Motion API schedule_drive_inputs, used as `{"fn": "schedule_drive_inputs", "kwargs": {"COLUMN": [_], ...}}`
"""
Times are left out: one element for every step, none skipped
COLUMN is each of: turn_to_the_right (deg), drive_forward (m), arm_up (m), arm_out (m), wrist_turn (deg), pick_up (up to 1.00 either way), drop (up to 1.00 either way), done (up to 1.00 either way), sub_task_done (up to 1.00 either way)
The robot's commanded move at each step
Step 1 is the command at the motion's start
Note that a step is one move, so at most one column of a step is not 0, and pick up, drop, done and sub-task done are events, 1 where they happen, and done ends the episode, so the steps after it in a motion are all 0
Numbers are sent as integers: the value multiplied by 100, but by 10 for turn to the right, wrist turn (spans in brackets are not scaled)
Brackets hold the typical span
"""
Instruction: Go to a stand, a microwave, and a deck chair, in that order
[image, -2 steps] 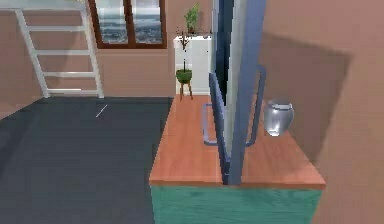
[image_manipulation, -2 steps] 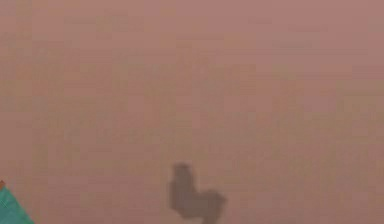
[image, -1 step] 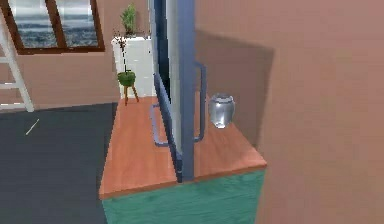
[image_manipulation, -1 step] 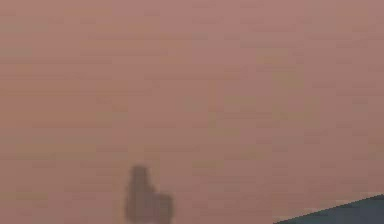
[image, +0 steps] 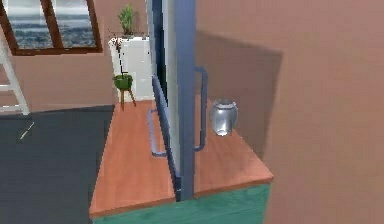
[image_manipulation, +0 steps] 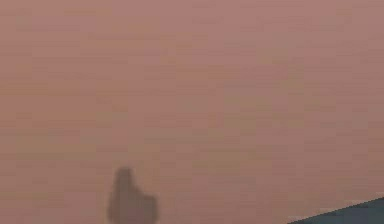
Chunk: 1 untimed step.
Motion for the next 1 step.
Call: {"fn": "schedule_drive_inputs", "kwargs": {"turn_to_the_right": [0], "drive_forward": [0], "arm_up": [0], "arm_out": [0], "wrist_turn": [0], "pick_up": [0], "drop": [0], "done": [0], "sub_task_done": [100]}}
